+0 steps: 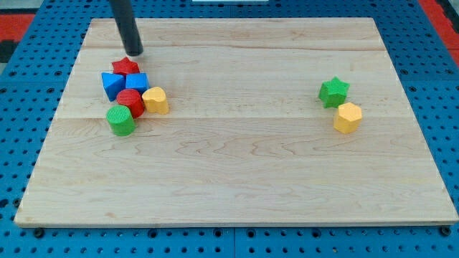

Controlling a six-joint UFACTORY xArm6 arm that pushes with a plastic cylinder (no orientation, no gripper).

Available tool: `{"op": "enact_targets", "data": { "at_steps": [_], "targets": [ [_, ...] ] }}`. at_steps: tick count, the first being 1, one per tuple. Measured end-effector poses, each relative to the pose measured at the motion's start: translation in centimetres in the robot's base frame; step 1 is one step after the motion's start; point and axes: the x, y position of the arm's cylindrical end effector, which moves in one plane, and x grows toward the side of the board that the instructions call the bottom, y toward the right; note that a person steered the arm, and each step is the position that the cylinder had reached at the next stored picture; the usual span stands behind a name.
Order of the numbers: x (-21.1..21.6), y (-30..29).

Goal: Push green star towards center

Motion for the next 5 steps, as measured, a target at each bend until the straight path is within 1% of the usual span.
{"op": "enact_targets", "data": {
  "at_steps": [1,2,4,5],
  "targets": [
    [1.8,0.6],
    [1.8,0.8],
    [2.8,16.2],
    [3.7,19.1]
  ]
}}
